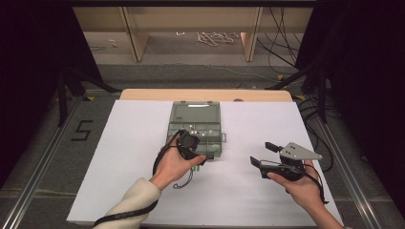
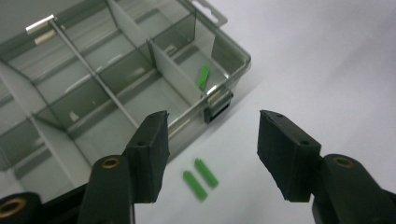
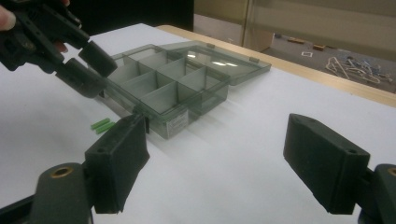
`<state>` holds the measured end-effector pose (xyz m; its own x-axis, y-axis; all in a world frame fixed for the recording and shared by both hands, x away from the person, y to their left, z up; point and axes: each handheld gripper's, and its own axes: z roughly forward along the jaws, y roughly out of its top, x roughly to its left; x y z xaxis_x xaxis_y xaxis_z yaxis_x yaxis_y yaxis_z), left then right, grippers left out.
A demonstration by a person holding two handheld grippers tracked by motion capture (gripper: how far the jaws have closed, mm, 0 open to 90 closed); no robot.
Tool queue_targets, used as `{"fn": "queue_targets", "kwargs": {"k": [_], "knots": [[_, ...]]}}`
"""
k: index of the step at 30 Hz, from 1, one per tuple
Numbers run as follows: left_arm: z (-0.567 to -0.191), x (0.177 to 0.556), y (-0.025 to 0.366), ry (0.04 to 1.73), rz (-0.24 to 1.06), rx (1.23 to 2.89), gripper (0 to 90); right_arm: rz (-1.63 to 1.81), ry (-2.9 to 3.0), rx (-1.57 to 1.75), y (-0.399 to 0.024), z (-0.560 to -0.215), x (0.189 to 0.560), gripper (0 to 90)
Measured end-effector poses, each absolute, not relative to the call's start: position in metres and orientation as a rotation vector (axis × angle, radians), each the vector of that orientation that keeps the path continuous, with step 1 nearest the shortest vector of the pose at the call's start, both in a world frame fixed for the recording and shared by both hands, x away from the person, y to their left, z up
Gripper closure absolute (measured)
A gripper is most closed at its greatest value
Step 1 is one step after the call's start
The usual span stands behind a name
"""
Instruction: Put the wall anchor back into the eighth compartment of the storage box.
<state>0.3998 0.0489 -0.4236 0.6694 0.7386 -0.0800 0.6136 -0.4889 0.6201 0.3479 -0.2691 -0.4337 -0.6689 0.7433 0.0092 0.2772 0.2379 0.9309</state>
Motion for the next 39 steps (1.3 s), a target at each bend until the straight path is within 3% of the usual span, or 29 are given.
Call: {"fn": "queue_targets", "kwargs": {"k": [26, 39], "knots": [[-0.464, 0.405, 0.051, 1.21, 0.208, 2.383, 61.7, 1.379, 2.095, 0.923, -0.271, -0.432, 0.347, 22.7], [-0.467, 0.408, 0.051, 1.196, 0.215, 2.425, 73.0, 1.389, 2.089, 0.921, -0.271, -0.432, 0.348, 22.8]]}}
